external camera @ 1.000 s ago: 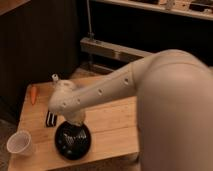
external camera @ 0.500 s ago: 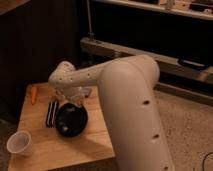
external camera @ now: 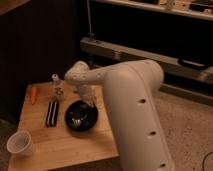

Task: Drag the ceramic bowl in a circle

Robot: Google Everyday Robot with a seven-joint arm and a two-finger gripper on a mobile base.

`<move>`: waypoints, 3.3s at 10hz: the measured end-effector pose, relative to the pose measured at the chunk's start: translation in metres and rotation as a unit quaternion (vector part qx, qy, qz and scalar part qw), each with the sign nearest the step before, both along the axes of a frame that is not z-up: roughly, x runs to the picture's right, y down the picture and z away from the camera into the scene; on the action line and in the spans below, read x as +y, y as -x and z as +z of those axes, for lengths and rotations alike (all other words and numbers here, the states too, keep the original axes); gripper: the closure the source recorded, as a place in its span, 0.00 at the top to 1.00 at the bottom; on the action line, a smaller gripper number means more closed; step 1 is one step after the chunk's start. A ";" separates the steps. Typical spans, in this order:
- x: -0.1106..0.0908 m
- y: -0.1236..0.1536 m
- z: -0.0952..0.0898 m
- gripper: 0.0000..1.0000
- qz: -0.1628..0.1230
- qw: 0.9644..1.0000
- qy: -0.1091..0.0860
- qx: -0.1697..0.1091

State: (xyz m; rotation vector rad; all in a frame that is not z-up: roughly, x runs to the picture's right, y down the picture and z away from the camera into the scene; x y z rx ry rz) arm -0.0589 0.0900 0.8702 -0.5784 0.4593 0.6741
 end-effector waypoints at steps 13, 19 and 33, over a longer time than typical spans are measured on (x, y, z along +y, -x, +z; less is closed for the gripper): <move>0.121 -0.161 -0.099 0.14 0.061 0.998 0.020 -0.009; 0.092 -0.015 -0.120 0.14 0.050 0.991 0.016 -0.125; 0.031 -0.070 -0.022 0.14 0.146 0.987 0.033 -0.059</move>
